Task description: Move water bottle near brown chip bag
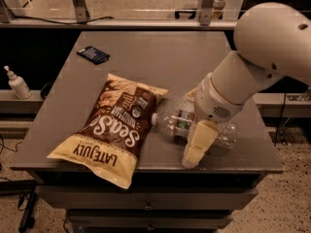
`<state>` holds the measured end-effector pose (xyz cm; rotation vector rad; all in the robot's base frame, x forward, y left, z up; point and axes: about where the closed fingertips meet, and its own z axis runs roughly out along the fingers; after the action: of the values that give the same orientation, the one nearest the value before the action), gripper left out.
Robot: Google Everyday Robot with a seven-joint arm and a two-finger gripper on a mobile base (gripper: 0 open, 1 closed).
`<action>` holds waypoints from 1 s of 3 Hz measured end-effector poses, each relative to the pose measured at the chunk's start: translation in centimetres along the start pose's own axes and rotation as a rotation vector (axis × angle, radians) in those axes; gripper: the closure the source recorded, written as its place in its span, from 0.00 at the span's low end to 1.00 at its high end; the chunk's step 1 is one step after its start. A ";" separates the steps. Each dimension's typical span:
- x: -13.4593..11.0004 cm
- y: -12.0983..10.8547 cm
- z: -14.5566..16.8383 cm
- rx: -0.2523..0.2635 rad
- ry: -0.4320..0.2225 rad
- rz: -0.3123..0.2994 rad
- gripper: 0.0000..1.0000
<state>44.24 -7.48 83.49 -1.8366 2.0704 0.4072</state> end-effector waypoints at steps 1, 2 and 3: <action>0.1 -0.2 -0.2 0.008 0.002 0.000 0.00; 0.5 -1.1 -0.8 0.037 0.014 0.006 0.00; 0.6 -1.2 -0.8 0.041 0.016 0.009 0.00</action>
Offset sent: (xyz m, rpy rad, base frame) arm 0.0147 -0.0119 0.0065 -0.0176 -0.0373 -0.0269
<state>45.34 -8.50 83.99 -1.8131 2.0823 0.3509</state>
